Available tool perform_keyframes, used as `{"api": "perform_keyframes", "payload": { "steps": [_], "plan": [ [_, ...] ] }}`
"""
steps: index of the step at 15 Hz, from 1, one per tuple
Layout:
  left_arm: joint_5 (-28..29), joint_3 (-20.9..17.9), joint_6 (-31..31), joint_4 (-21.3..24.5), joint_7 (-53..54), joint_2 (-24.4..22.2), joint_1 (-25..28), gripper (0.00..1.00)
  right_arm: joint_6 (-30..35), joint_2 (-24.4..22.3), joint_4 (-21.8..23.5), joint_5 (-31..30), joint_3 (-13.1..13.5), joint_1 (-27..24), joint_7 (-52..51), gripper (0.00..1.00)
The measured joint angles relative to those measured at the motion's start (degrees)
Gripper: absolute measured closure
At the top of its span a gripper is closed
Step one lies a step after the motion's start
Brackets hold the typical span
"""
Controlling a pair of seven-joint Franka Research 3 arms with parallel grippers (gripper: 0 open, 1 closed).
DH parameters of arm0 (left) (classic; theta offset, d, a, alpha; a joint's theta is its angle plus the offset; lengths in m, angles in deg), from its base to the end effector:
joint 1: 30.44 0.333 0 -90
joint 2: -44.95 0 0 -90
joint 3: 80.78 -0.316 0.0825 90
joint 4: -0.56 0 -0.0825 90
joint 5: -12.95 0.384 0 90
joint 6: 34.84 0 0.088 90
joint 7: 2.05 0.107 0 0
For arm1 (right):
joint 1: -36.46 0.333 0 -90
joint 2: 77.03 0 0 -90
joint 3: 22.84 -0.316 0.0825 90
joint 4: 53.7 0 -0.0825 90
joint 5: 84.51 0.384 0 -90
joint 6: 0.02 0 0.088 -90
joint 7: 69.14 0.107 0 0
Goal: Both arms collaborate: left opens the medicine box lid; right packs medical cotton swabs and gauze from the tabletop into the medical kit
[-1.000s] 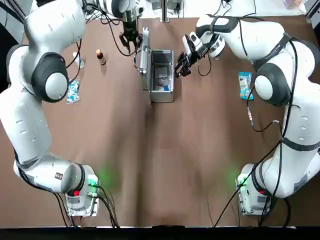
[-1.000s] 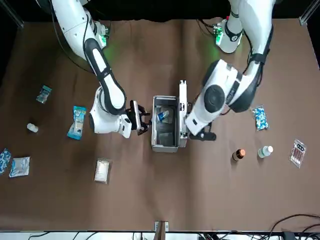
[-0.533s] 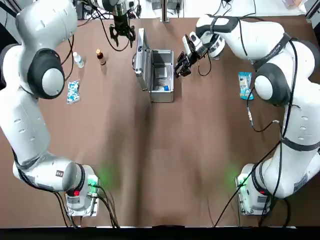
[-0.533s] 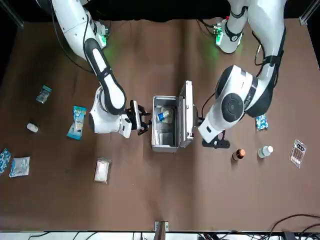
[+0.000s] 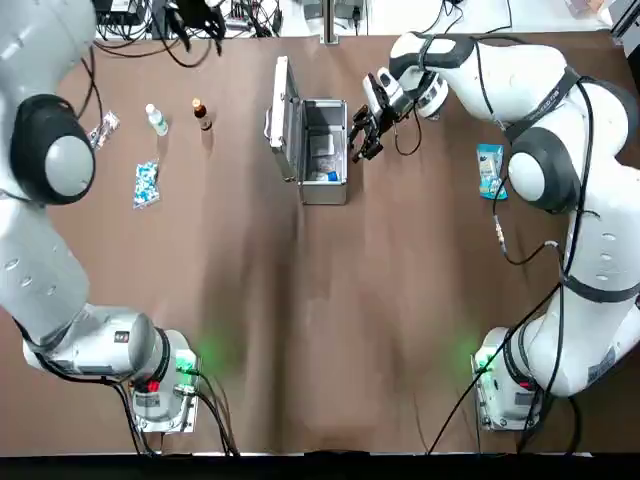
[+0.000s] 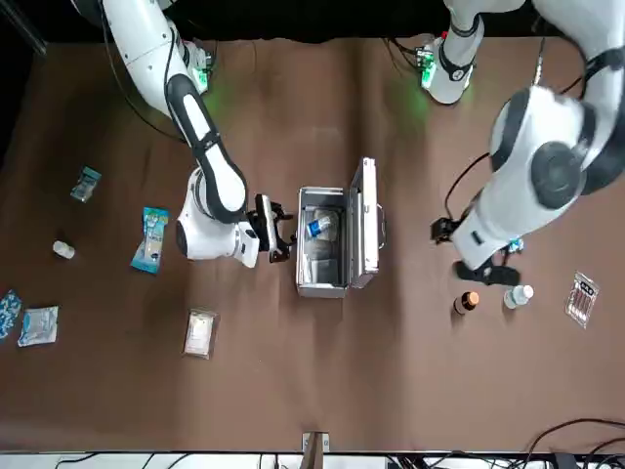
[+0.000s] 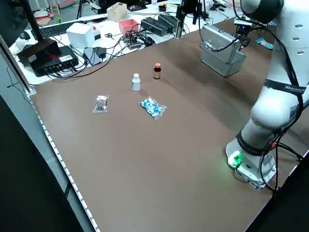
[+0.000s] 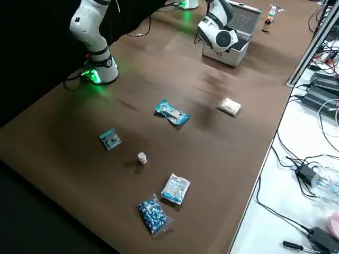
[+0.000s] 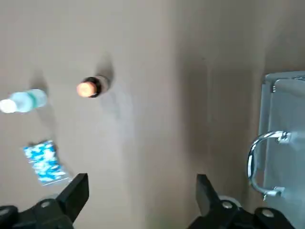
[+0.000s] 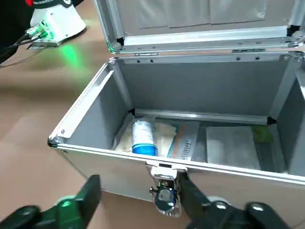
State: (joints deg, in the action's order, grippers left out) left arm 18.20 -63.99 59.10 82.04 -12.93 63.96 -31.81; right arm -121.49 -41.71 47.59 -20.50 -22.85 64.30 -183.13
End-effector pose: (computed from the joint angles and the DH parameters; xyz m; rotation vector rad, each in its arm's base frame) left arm 0.6250 -0.1676 0.5071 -3.1101 0.1987 0.1531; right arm 0.5550 0.3393 0.2120 -1.5094 -1.7523 -0.5102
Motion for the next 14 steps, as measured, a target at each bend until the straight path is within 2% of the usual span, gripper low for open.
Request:
{"api": "perform_keyframes", "payload": {
  "steps": [2, 5, 10, 13, 14],
  "plan": [
    [0.0, -0.02, -1.94, -0.06, 2.74, -2.74, 2.45, 0.0, 0.07, -0.01, -0.21, -0.11, 0.22, -0.06, -0.05, 0.02],
    [0.0, -0.04, -3.23, -0.07, 5.05, -5.65, 5.18, 0.0, 2.5, -0.11, -1.06, -1.63, 0.87, -2.02, -0.08, 0.01],
    [0.0, -0.41, -3.24, -0.2, 4.63, -7.31, 6.6, 0.0, 12.63, -2.69, -5.07, -8.39, 1.4, -10.21, 1.06, 0.01],
    [-0.01, -1.61, -3.17, -0.59, 3.72, -8.39, 6.76, 0.0, 21.34, -4.25, -10.17, -13.4, 1.61, -14.44, 6.02, 0.01],
    [-2.43, -5.83, -3.17, -0.65, 3.66, -10.27, 5.05, 0.0, 27.21, -4.79, -15.0, -16.67, 1.66, -16.77, 10.46, 0.01]
  ]
}}
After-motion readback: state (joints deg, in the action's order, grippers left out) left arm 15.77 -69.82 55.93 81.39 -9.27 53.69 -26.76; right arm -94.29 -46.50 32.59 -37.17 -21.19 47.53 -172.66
